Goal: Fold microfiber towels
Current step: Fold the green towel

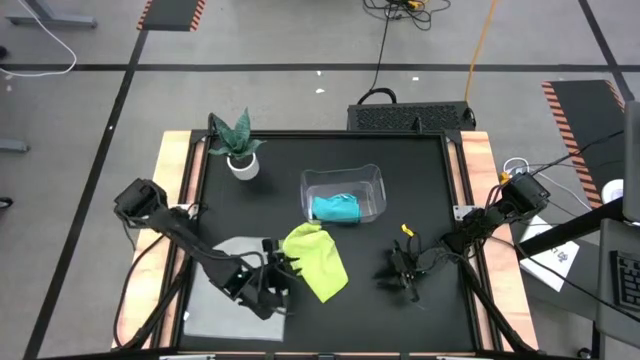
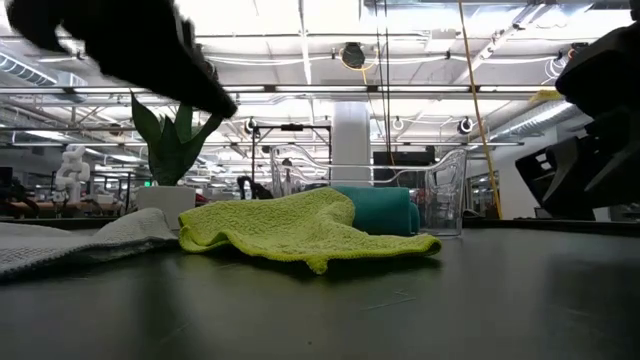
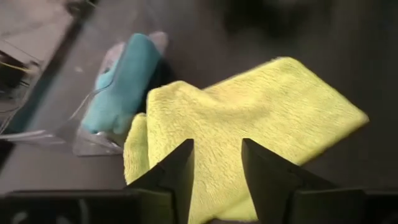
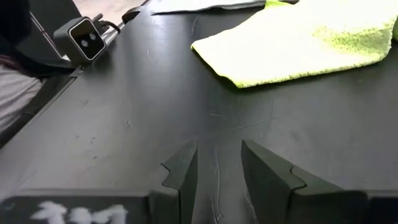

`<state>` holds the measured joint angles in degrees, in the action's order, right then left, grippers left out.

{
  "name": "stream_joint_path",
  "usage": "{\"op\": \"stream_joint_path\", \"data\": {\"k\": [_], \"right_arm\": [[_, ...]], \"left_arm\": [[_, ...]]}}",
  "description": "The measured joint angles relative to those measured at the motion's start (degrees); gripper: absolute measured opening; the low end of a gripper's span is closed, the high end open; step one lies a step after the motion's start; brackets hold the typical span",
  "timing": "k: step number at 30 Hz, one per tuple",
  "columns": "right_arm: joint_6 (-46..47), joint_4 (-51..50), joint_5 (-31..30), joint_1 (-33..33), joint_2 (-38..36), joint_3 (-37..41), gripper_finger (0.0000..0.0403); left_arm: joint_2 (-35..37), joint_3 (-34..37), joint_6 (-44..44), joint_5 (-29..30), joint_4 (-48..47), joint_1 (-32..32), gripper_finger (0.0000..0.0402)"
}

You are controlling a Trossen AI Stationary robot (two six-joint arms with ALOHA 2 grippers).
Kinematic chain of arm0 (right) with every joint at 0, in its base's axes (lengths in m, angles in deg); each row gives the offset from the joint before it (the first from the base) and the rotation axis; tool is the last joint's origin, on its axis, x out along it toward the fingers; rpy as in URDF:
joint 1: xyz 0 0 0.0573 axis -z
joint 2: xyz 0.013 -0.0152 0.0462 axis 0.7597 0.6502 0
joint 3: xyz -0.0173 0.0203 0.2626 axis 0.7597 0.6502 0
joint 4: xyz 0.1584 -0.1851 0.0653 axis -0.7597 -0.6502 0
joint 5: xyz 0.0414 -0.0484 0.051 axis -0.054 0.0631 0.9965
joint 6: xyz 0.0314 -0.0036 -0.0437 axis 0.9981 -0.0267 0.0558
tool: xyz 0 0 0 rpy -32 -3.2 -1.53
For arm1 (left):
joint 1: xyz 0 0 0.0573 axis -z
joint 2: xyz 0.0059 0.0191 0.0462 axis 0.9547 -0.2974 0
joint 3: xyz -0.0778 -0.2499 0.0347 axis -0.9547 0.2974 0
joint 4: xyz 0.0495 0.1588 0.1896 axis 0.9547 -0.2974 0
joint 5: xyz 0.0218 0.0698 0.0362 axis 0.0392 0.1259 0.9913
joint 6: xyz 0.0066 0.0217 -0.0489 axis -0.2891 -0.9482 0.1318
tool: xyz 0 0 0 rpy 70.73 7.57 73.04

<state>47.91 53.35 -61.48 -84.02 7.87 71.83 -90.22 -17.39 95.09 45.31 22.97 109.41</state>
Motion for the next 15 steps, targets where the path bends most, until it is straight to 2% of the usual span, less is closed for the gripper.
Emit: {"op": "stream_joint_path", "data": {"k": [3,7,12,15], "right_arm": [[-1.15,0.40,-0.01,0.07,0.00,0.00,0.0114],[-4.22,3.41,-0.04,0.07,0.00,0.00,0.0114],[-8.90,10.37,-0.07,0.53,0.00,0.00,0.0114],[-12.71,12.87,-0.16,1.46,0.00,0.00,0.0114]], "left_arm": [[0.02,6.98,-0.49,3.80,10.97,0.93,0.0116],[0.02,13.71,-3.91,4.00,20.55,0.20,0.0107],[0.02,17.20,-7.22,4.08,24.01,-0.81,0.0106],[0.02,17.53,-12.24,4.10,24.00,-1.57,0.0106]]}}
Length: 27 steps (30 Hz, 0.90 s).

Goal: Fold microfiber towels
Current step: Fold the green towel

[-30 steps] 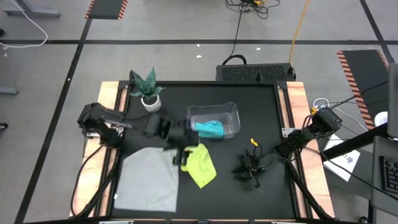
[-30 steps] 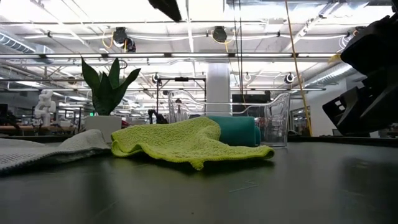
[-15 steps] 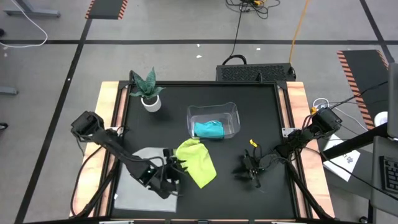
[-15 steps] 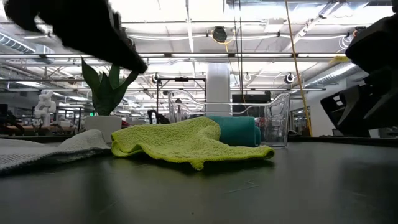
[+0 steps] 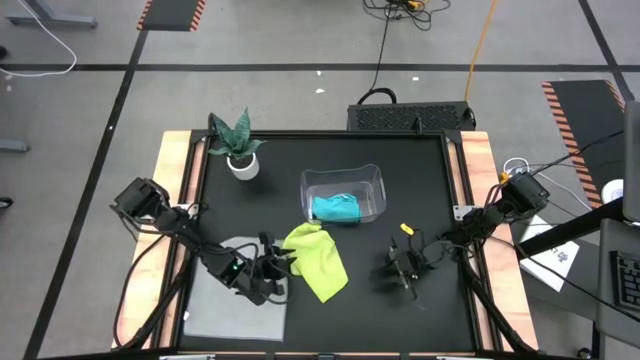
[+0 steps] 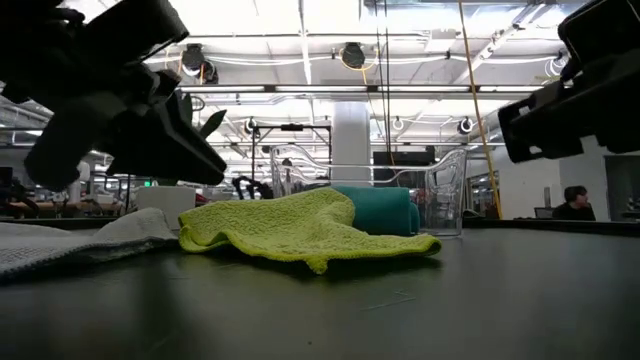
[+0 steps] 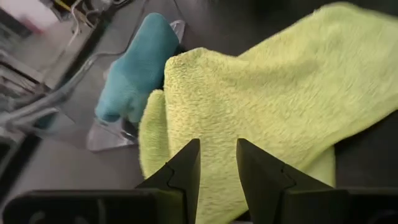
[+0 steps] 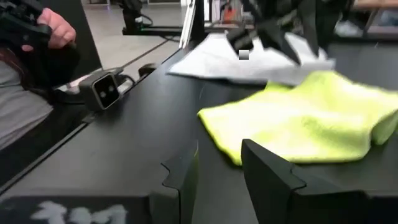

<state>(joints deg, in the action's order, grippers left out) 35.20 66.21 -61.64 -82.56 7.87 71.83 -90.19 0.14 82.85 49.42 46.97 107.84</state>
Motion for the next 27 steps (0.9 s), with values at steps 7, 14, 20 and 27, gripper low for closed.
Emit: {"op": "stream_joint_path", "data": {"k": [7,14,20,27], "right_arm": [[-3.10,0.33,0.00,3.60,0.00,0.00,0.0114],[-6.97,0.62,0.39,6.18,0.00,0.00,0.0114],[-2.33,0.71,0.46,6.44,0.00,-1.52,0.0114],[-0.30,-5.05,0.45,6.49,0.00,-5.20,0.0114]], "left_arm": [[0.02,0.00,-12.00,-0.17,0.60,-2.75,0.0106],[0.02,0.00,-10.46,-0.81,2.88,-7.08,0.0106],[0.07,0.00,-7.50,-3.52,3.32,-10.20,0.0106],[0.07,0.00,-5.65,-3.82,4.37,-10.81,0.0106]]}}
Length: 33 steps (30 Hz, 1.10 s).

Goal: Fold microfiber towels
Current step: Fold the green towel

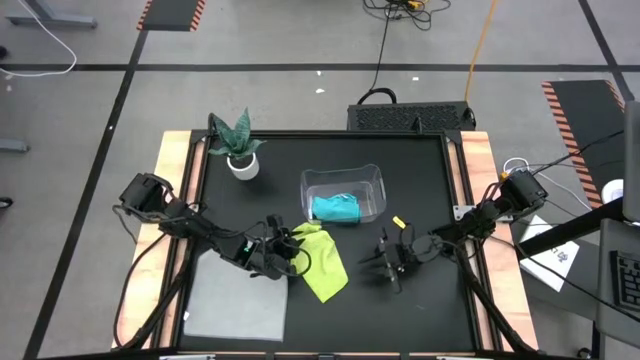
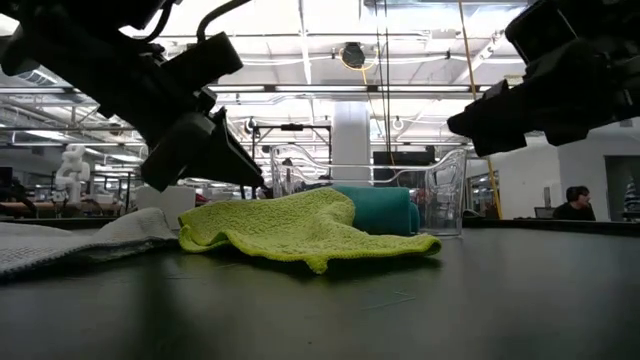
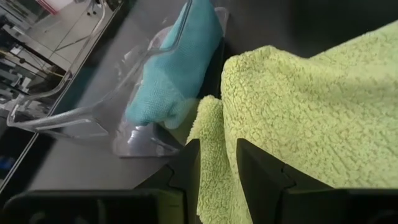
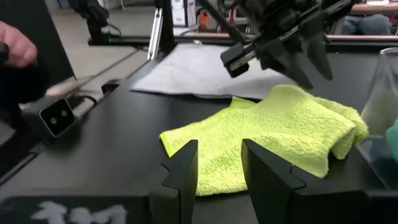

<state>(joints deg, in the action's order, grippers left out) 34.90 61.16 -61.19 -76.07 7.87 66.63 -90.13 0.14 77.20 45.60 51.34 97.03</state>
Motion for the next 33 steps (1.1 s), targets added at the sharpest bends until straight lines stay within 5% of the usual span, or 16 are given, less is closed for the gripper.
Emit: {"op": "stream_joint_path", "data": {"k": [15,27,33], "right_arm": [[-19.62,-22.13,-0.50,2.02,20.38,-25.84,0.0114],[-26.25,-24.28,-1.24,-0.85,17.93,-26.91,0.0114],[-23.96,-24.89,4.94,-3.45,16.10,-27.81,0.0114]], "left_arm": [[0.00,0.00,2.30,3.69,-5.30,0.00,0.0106],[0.00,0.00,8.54,3.60,-12.09,0.00,0.0106],[0.00,0.00,8.84,4.46,-12.94,-0.21,0.0106]]}}
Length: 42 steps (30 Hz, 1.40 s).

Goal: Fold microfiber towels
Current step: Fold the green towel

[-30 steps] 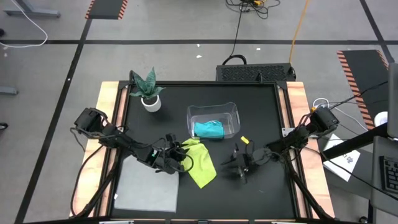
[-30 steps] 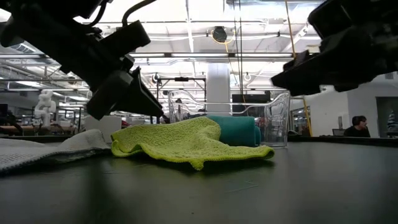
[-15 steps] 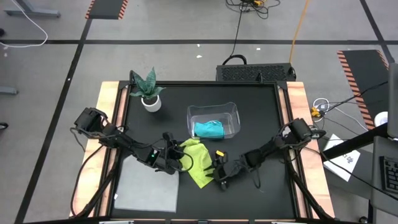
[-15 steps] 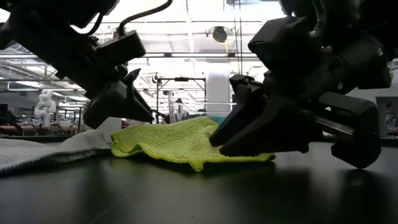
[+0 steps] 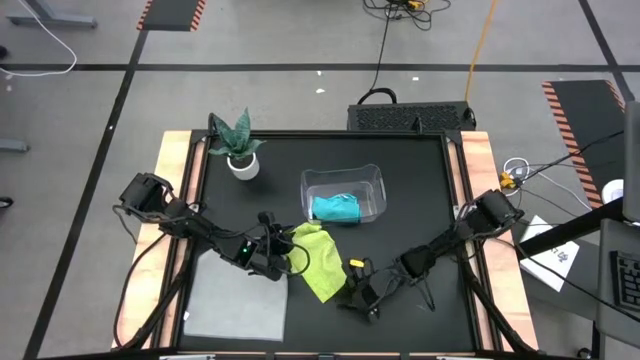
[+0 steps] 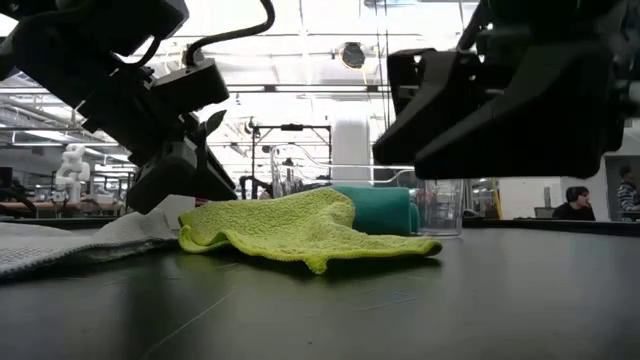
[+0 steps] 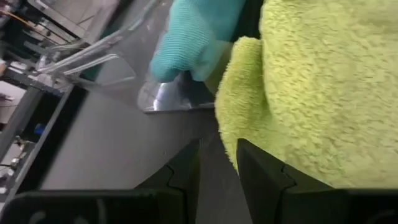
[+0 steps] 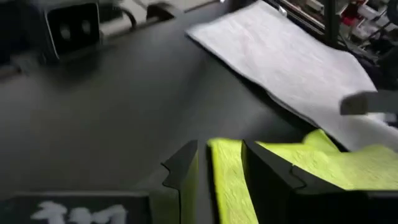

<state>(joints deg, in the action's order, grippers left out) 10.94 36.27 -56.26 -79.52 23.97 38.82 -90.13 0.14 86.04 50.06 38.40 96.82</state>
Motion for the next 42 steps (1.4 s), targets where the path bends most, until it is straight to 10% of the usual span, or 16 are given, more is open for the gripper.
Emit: {"op": "stream_joint_path", "data": {"k": [12,27,42], "right_arm": [[-3.25,-13.50,-1.88,-0.31,0.60,-5.38,0.0123],[-4.30,-19.07,-7.67,0.32,7.48,-12.90,0.0231],[1.34,-19.48,-11.09,2.29,8.78,-13.70,0.0084]], "left_arm": [[-0.01,0.04,0.28,0.67,0.16,-1.99,0.0106],[-0.02,0.04,0.46,0.45,-0.30,-1.97,0.0106],[-0.02,0.04,0.89,-2.44,-0.35,-1.82,0.0106]]}}
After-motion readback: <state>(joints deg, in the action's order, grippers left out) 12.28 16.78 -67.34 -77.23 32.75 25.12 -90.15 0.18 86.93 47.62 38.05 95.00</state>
